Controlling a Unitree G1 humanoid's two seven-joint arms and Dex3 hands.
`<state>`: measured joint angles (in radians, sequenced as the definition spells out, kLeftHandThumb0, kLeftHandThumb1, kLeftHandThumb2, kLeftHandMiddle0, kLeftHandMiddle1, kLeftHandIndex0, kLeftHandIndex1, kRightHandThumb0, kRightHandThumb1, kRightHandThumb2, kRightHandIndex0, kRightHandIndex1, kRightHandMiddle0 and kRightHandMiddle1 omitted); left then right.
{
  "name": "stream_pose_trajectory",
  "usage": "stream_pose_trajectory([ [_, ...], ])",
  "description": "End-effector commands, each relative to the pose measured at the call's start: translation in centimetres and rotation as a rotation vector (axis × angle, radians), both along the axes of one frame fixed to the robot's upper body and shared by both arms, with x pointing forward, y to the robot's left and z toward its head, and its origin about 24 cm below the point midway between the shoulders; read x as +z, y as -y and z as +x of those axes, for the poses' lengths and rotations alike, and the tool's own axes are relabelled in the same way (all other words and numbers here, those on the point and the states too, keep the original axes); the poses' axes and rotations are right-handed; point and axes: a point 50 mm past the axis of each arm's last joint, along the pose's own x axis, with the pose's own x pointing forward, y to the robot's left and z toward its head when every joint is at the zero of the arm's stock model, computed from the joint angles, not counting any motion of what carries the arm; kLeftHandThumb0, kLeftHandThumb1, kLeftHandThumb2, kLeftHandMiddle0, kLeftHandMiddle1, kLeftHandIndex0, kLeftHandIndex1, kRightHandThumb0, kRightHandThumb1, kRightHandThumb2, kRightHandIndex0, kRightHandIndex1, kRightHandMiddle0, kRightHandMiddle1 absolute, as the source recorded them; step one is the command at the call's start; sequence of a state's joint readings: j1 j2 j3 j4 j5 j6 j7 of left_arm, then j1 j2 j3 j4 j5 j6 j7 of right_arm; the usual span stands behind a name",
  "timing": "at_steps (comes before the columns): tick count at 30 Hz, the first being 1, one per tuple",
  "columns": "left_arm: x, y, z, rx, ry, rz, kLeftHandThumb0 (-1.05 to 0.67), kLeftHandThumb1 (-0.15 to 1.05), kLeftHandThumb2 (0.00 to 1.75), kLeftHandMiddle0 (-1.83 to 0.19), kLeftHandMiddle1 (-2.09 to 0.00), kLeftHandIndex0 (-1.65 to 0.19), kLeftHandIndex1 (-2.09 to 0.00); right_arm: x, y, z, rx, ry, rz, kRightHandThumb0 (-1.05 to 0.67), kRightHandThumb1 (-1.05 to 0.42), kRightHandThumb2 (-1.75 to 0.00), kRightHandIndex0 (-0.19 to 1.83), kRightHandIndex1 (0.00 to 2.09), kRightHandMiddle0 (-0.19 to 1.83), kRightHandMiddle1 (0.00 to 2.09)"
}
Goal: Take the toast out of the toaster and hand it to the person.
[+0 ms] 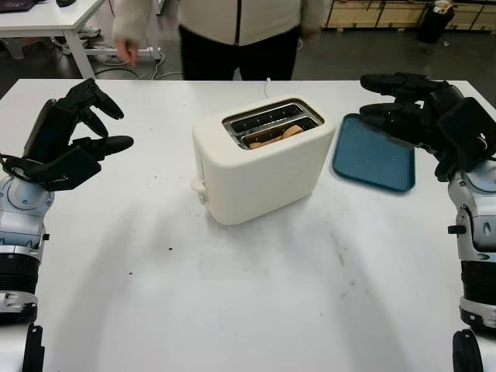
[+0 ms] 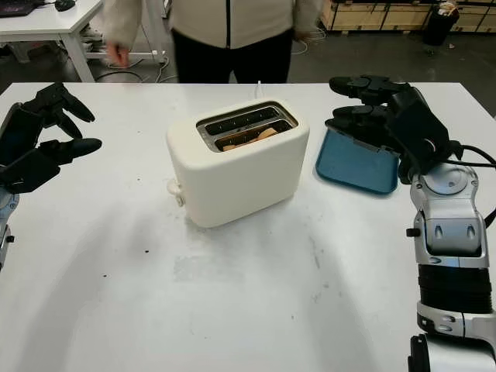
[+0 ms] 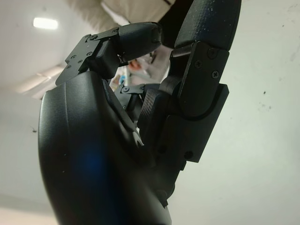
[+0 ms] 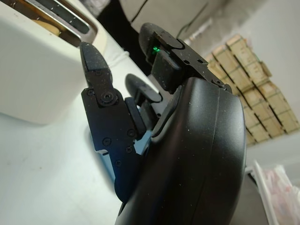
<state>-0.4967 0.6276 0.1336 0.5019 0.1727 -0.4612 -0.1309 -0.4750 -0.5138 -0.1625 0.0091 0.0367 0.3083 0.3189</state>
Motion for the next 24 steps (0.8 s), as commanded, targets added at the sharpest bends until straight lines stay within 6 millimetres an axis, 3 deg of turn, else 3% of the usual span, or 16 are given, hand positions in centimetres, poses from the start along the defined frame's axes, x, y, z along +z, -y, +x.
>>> stream_pose_trajectory([
  [1, 0.46, 0.16, 0.16, -0.006, 0.021, 0.012, -1.05, 0.92, 0.12, -0.47, -1.67, -0.32, -1.59, 0.59, -0.08, 0.21, 0.010, 0.021, 0.007, -0.40, -0.78, 0.00, 0.61, 0.42, 0.75, 0.00],
  [24, 0.47, 0.26, 0.19, -0.014, 0.030, 0.001, -1.05, 0.92, 0.13, -0.47, -1.66, -0.31, -1.59, 0.67, 0.10, 0.24, 0.031, 0.044, 0.000, -0.40, -0.79, 0.00, 0.59, 0.47, 0.74, 0.00],
])
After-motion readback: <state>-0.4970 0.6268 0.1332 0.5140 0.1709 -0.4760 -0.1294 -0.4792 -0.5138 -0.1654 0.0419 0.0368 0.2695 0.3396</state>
